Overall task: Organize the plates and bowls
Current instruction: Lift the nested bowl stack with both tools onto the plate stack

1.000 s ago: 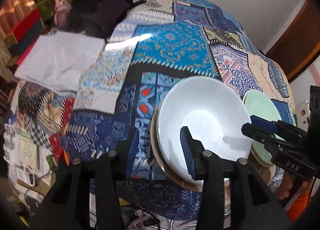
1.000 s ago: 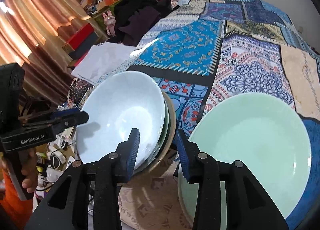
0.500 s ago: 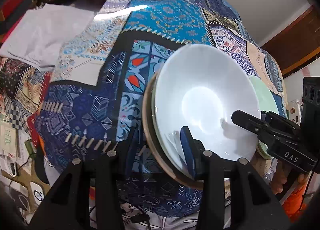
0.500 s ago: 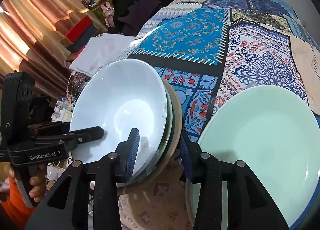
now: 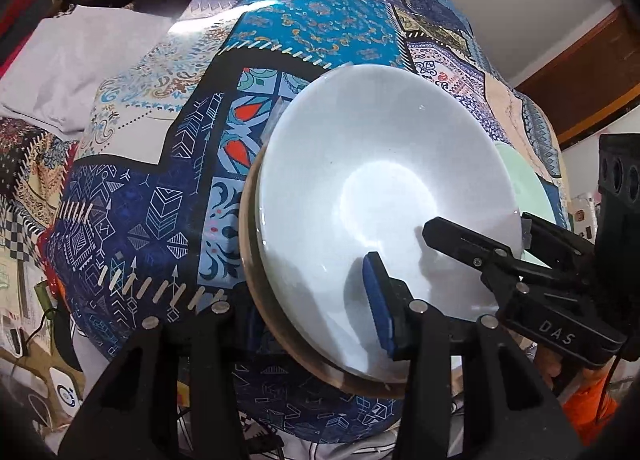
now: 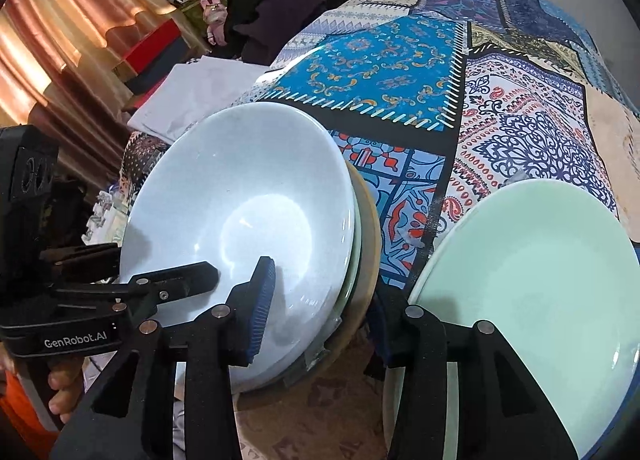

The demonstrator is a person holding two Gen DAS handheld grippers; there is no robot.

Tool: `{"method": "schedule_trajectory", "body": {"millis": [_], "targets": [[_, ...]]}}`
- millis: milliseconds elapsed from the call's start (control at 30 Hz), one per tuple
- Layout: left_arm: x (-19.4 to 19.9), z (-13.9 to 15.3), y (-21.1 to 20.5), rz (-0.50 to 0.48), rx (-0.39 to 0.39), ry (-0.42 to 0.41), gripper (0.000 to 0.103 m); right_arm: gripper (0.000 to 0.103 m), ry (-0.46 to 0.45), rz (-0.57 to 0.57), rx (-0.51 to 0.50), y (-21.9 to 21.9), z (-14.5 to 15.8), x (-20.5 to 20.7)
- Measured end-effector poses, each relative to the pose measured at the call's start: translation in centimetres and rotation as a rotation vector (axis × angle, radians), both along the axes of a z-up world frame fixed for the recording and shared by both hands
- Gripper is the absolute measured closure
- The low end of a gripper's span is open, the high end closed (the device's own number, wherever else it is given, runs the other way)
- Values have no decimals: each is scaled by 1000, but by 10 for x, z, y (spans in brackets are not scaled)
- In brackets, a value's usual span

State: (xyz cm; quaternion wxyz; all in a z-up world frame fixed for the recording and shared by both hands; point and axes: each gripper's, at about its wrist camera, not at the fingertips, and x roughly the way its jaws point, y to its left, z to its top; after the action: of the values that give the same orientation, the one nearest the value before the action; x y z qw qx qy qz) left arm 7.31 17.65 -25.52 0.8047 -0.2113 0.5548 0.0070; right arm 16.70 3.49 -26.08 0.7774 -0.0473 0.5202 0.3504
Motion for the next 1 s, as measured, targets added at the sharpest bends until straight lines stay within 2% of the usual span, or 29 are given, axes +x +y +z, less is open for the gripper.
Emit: {"method": "schedule_trajectory", "body": {"millis": [133, 333, 600, 1000], "targets": [[0, 2, 0, 18, 7, 4, 58, 68, -5, -9, 0, -1, 0, 1], [0, 12, -12, 9, 113, -17, 59, 68, -7, -21, 12, -5, 4, 2], [-1, 26, -12, 29, 125, -47, 61, 68, -20, -40, 53, -13, 18, 1], [1, 67, -30, 4, 142, -135, 61, 68, -89, -95, 105, -42, 53, 2]]}}
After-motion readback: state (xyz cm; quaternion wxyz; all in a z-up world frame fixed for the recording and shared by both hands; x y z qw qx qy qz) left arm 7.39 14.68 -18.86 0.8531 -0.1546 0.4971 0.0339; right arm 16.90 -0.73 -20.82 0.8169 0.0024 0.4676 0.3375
